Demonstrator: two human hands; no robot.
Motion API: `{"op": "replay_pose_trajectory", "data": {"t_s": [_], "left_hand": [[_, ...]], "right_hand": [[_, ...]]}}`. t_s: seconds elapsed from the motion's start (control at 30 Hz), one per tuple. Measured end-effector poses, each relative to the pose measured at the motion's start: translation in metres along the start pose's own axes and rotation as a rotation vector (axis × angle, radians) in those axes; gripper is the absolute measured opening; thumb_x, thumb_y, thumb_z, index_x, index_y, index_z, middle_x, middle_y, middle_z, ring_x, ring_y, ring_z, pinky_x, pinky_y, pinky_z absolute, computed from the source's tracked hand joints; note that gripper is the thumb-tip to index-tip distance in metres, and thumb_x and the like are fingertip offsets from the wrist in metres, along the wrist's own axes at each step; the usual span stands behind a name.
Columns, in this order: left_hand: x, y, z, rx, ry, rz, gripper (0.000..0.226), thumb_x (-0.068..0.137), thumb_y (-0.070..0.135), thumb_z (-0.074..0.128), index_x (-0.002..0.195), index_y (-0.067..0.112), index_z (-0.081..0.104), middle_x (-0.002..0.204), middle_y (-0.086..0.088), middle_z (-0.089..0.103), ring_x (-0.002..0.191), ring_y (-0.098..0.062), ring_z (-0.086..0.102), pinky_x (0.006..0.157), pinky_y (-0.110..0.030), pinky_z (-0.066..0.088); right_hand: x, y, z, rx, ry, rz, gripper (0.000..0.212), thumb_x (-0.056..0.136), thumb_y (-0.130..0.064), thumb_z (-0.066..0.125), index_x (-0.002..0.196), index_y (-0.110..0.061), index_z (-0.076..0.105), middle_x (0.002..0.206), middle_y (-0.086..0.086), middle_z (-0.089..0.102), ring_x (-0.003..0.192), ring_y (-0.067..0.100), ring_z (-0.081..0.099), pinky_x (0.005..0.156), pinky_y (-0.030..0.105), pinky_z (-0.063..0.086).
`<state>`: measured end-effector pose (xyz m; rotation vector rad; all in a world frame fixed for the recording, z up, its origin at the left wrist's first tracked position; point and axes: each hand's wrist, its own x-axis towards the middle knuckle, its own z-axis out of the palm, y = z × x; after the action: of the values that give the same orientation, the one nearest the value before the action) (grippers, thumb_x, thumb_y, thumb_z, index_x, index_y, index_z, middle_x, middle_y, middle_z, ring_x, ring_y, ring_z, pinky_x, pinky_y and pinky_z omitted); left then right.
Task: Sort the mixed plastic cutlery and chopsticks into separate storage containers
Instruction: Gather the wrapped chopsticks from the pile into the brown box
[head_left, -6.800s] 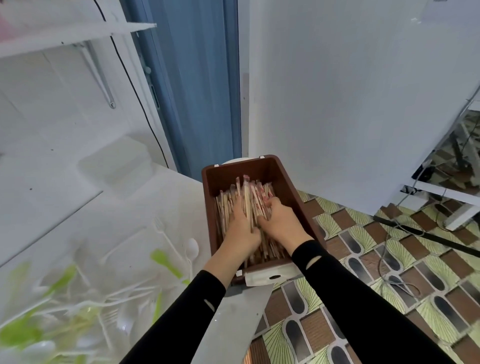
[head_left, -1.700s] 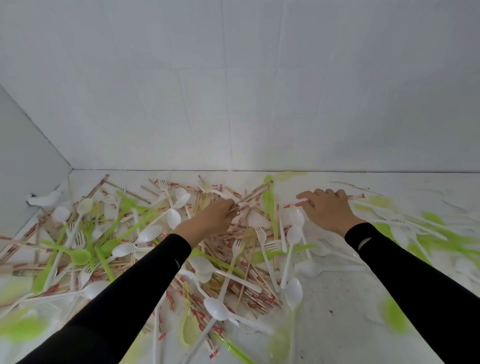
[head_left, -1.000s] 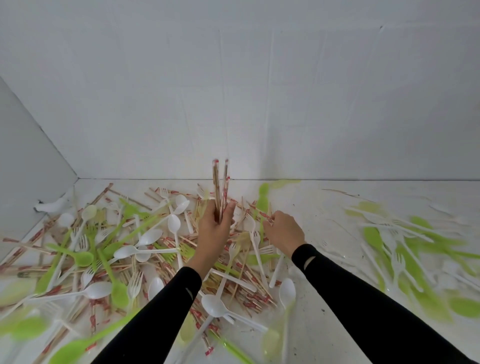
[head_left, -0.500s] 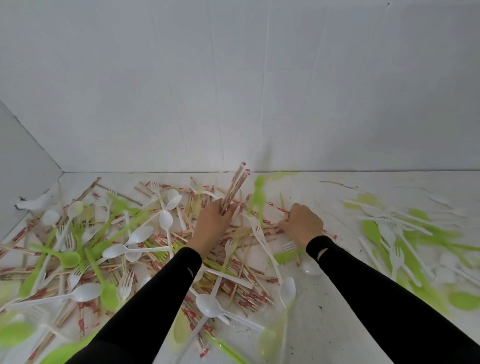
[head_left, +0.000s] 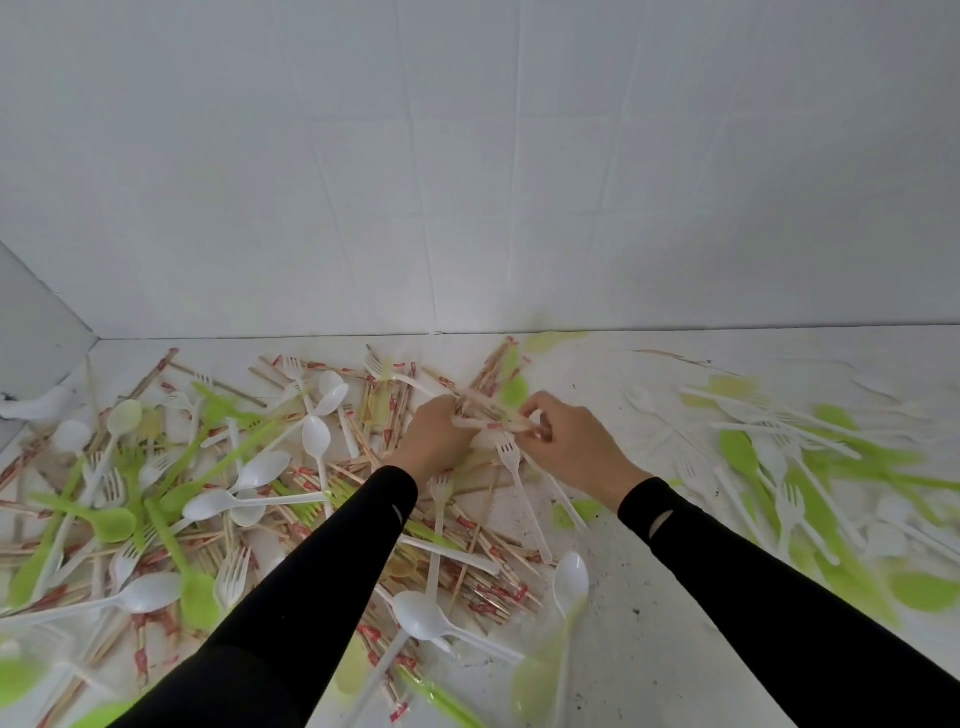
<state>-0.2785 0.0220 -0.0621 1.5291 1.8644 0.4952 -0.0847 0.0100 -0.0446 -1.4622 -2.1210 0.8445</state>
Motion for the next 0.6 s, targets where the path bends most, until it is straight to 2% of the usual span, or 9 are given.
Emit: {"op": "replay_pose_trajectory", "data": {"t_s": [0.07,0.13,0.23,0.3,0.37,0.47,0.53,0.6], "left_hand": [[0.001,0.002,-0.01,-0.109,-0.014,0.025,0.009,0.097,0.017,0.051,0.095,0.009,0.05,0.082,0.0,0.053,0.071,-0.017,0.051,0.059,-0.023,0.04],[-0.003,0.003,-0.023,-0.262,0.019,0.033,0.014,0.102,0.021,0.043,0.107,0.008,0.048,0.091,-0.003,0.06,0.078,-0.02,0.056,0.066,-0.031,0.044],[-0.015,0.003,-0.04,-0.53,0.127,0.145,0.01,0.105,0.022,0.039,0.105,0.015,0.047,0.087,-0.001,0.065,0.072,-0.016,0.063,0.076,-0.038,0.053],[-0.023,0.003,-0.048,-0.625,0.24,0.226,0.012,0.104,0.018,0.039,0.101,0.02,0.05,0.078,-0.004,0.057,0.065,-0.017,0.054,0.068,-0.037,0.05],[-0.033,0.004,-0.053,-0.672,0.342,0.275,0.013,0.103,0.02,0.043,0.098,0.024,0.053,0.073,-0.007,0.046,0.063,-0.019,0.042,0.058,-0.031,0.04],[-0.042,-0.002,-0.059,-0.585,0.369,0.31,0.018,0.097,0.036,0.059,0.082,0.028,0.054,0.064,0.001,0.039,0.058,-0.015,0.037,0.054,-0.025,0.034],[-0.041,-0.012,-0.058,-0.466,0.225,0.29,0.027,0.094,0.04,0.063,0.072,0.028,0.054,0.056,0.006,0.042,0.052,-0.013,0.038,0.052,-0.025,0.033],[-0.039,-0.021,-0.049,-0.216,0.068,0.28,0.021,0.095,0.039,0.062,0.075,0.03,0.061,0.052,0.012,0.051,0.045,-0.007,0.042,0.049,-0.021,0.035]], "right_hand": [[-0.007,0.004,0.008,-0.125,-0.052,-0.002,0.024,0.095,-0.039,0.057,0.111,-0.021,0.056,0.065,-0.007,0.049,0.058,0.011,0.044,0.054,0.026,0.033],[-0.012,0.006,0.014,-0.222,-0.064,-0.009,0.036,0.094,-0.05,0.056,0.12,-0.026,0.052,0.073,-0.009,0.052,0.069,0.011,0.05,0.061,0.028,0.037],[-0.015,0.006,0.02,-0.295,-0.156,-0.016,0.049,0.091,-0.059,0.055,0.13,-0.031,0.045,0.098,-0.007,0.063,0.089,0.017,0.059,0.075,0.032,0.045],[-0.016,0.008,0.021,-0.343,-0.186,-0.014,0.045,0.093,-0.047,0.056,0.133,-0.031,0.043,0.109,-0.005,0.064,0.094,0.019,0.061,0.077,0.032,0.047],[-0.017,0.012,0.018,-0.349,-0.172,0.008,0.039,0.094,-0.03,0.054,0.132,-0.029,0.044,0.111,-0.004,0.063,0.093,0.02,0.06,0.075,0.033,0.048],[-0.021,0.021,0.009,-0.365,-0.111,0.063,0.029,0.095,-0.024,0.05,0.124,-0.027,0.048,0.107,-0.004,0.061,0.084,0.018,0.059,0.067,0.03,0.044],[-0.024,0.028,0.002,-0.431,-0.071,0.121,0.025,0.097,-0.027,0.049,0.122,-0.026,0.05,0.098,-0.005,0.06,0.079,0.017,0.056,0.064,0.029,0.041],[-0.023,0.032,-0.004,-0.464,-0.024,0.174,0.023,0.099,-0.03,0.047,0.122,-0.023,0.05,0.09,-0.004,0.057,0.076,0.018,0.053,0.062,0.029,0.039]]}}
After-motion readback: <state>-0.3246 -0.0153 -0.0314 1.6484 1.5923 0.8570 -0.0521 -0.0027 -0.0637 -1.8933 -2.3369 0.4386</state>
